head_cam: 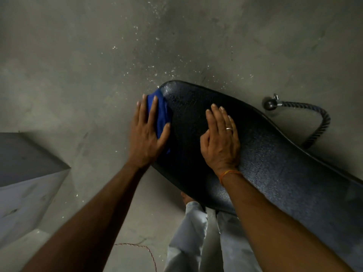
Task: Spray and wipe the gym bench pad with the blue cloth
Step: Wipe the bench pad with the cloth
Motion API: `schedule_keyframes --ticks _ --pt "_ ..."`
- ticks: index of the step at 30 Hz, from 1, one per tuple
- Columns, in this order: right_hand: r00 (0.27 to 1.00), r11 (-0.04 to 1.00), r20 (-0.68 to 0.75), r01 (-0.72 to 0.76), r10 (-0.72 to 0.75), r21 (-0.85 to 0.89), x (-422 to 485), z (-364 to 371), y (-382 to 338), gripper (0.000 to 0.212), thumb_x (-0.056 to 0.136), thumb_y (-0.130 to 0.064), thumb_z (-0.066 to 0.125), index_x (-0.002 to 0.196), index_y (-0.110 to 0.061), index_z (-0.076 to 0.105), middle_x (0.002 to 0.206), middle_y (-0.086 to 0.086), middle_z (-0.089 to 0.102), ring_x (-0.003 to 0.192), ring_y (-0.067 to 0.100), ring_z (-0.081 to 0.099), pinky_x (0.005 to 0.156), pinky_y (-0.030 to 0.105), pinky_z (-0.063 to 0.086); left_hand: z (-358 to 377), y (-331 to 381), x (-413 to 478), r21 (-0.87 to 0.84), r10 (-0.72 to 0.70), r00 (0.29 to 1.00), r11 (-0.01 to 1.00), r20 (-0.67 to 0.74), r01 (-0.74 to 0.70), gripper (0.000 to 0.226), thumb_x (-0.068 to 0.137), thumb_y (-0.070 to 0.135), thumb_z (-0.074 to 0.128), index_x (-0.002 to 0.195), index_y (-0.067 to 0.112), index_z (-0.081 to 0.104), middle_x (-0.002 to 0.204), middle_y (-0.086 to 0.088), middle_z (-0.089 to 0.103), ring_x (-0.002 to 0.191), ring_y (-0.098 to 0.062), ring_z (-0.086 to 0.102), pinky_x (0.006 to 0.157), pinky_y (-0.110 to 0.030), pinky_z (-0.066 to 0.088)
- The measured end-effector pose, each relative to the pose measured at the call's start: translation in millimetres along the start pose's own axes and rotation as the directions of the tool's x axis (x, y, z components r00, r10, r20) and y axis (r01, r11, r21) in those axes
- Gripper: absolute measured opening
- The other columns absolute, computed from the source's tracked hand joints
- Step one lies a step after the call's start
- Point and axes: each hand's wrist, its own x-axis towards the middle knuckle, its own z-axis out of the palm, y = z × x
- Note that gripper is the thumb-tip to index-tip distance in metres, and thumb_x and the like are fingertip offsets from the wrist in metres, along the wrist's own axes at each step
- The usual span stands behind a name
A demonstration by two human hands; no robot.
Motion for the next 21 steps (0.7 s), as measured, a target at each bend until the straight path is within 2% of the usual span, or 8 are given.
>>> schedule_keyframes --ticks 3,5,7,8,11,14,18,21 --pt "1.0 1.0 0.007 0.0 0.0 -0.001 0.5 0.8 0.2 0.059 0.095 -0.017 0.043 0.152 -0.009 0.05 0.164 0.01 0.044 0.152 0.03 0.042 0.124 0.047 0.033 4.8 -3.9 -46.7 -0.025 -0.02 0.999 0.999 0.025 0.02 0.079 0.098 0.057 0.038 0.163 0.023 0.008 0.172 -0.007 -0.005 0.159 -0.032 0.0 0.128 -0.053 0.015" --pt "1.0 1.0 0.012 0.0 0.0 -0.01 0.4 1.7 0.5 0.059 0.094 -0.018 0.042 0.152 -0.009 0.05 0.164 0.01 0.044 0.152 0.03 0.041 0.124 0.047 0.031 1.3 -8.0 -34.3 -0.017 -0.014 0.999 1.0 0.052 0.015 0.079 0.098 0.057 0.038 0.163 0.026 0.007 0.171 -0.008 -0.002 0.157 -0.035 0.01 0.121 -0.057 0.029" --pt "1.0 1.0 0.009 0.002 -0.002 -0.007 0.2 2.9 1.0 0.059 0.094 -0.018 0.042 0.152 -0.009 0.051 0.164 0.01 0.044 0.152 0.03 0.042 0.124 0.047 0.032 -4.5 -6.9 -0.3 -0.012 -0.011 0.997 1.0 0.073 0.012 0.077 0.099 0.057 0.038 0.163 0.028 0.006 0.171 -0.009 0.003 0.152 -0.035 0.024 0.113 -0.054 0.042" --pt "1.0 1.0 0.004 0.0 0.0 -0.003 0.5 3.3 1.5 0.059 0.094 -0.018 0.042 0.151 -0.009 0.051 0.164 0.01 0.045 0.152 0.03 0.042 0.124 0.047 0.032 -7.4 -3.3 21.4 -0.022 -0.008 0.997 1.0 0.077 0.01 0.076 0.1 0.056 0.039 0.163 0.028 0.006 0.171 -0.008 0.006 0.15 -0.034 0.027 0.112 -0.051 0.044" --pt "1.0 1.0 0.006 -0.004 0.004 0.003 0.6 3.6 2.4 0.058 0.095 -0.018 0.042 0.152 -0.009 0.051 0.164 0.009 0.045 0.152 0.029 0.041 0.125 0.046 0.033 -8.8 18.7 82.5 0.008 0.078 0.992 0.997 0.099 -0.079 0.073 0.102 0.058 0.036 0.163 0.03 0.007 0.171 -0.008 0.01 0.153 -0.033 0.023 0.116 -0.048 0.038" --pt "1.0 1.0 0.0 0.003 -0.003 0.013 1.6 2.8 2.6 0.056 0.096 -0.015 0.041 0.151 -0.009 0.051 0.163 0.008 0.045 0.152 0.029 0.041 0.124 0.046 0.035 -2.0 41.7 105.5 0.133 0.227 0.962 0.96 0.149 -0.247 0.071 0.102 0.06 0.029 0.163 0.029 0.009 0.171 -0.005 0.01 0.158 -0.029 0.008 0.126 -0.048 0.022" --pt "0.998 0.998 0.017 -0.061 0.061 0.007 2.2 1.1 -0.3 0.057 0.098 -0.014 0.041 0.154 -0.01 0.046 0.166 0.009 0.041 0.154 0.027 0.038 0.127 0.046 0.03 -0.6 33.7 50.0 0.189 0.365 0.918 0.901 0.153 -0.39 0.069 0.103 0.052 0.031 0.163 0.023 0.011 0.172 -0.005 0.004 0.159 -0.028 0.0 0.13 -0.044 0.002" --pt "0.995 0.996 0.041 -0.089 0.089 -0.01 3.1 0.8 -0.5 0.058 0.099 -0.017 0.037 0.156 -0.01 0.043 0.168 0.01 0.038 0.155 0.027 0.036 0.128 0.045 0.026 6.8 20.8 -27.3 0.206 0.381 0.912 0.89 0.155 -0.407 0.068 0.103 0.048 0.033 0.162 0.022 0.014 0.171 -0.006 0.005 0.159 -0.03 0.003 0.129 -0.048 0.007"
